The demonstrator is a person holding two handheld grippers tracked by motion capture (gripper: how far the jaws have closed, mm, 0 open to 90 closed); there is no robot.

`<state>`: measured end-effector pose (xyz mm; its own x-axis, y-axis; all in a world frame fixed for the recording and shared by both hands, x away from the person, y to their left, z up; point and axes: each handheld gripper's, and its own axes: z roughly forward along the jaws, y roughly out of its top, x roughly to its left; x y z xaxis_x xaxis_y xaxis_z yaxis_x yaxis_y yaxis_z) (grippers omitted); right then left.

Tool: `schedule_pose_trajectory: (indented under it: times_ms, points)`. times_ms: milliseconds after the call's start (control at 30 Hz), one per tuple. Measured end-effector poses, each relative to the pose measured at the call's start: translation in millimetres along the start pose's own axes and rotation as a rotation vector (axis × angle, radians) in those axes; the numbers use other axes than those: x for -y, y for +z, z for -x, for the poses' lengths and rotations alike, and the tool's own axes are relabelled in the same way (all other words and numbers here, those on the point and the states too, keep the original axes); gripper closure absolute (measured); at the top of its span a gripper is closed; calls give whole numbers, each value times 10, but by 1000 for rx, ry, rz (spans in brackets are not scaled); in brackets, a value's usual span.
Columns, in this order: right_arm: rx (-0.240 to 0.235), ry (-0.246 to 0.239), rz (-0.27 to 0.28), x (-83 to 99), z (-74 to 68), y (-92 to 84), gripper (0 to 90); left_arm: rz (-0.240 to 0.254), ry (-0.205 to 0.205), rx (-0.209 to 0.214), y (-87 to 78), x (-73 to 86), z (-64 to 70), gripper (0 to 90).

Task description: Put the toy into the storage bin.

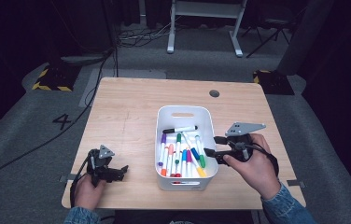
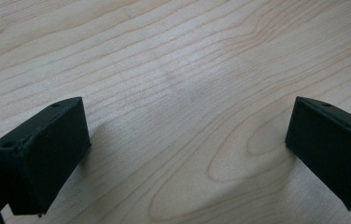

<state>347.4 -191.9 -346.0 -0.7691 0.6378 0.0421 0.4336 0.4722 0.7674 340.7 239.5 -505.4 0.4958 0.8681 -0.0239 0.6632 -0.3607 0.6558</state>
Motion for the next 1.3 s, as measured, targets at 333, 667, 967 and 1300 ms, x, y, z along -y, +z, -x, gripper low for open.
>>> schedule_pose_trajectory:
  times_ms: [333,667,967,1300]
  points:
    - [74,15,10,78,329,-168,370,0,0,0,0,0,0,0]
    - [155,21,-10,303,711,-262,314,0,0,0,0,0,0,0]
    - [200,61,-52,500,1003,-331,287,0,0,0,0,0,0,0]
    - [206,65,-115,765,1250,-401,266,0,-1,2,1,0,1,0]
